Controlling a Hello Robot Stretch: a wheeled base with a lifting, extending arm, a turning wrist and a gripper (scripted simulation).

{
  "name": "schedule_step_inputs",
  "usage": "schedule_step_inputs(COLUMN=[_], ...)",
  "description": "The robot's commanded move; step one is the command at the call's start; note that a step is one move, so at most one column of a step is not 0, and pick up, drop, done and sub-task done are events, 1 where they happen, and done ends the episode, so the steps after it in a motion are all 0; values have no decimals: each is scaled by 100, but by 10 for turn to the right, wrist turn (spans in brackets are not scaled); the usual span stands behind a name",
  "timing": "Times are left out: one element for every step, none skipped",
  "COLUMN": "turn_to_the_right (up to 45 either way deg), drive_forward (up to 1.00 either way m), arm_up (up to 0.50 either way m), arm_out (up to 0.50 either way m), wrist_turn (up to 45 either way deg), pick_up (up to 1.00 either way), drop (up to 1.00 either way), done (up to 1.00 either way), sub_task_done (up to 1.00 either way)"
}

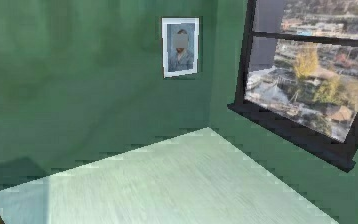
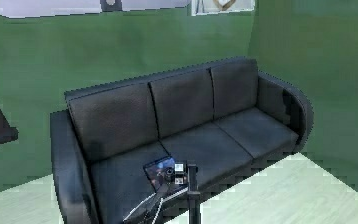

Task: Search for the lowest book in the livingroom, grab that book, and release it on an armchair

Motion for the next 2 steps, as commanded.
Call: schedule_step_inputs(turn_to_the_right=[0,0], drive_forward=[0,0], arm_up=[0,0], arm_out=[0,0], wrist_turn=[450,450], pick_up=[0,0], drop=[0,0], done=[0,0], sub_task_done=[0,0])
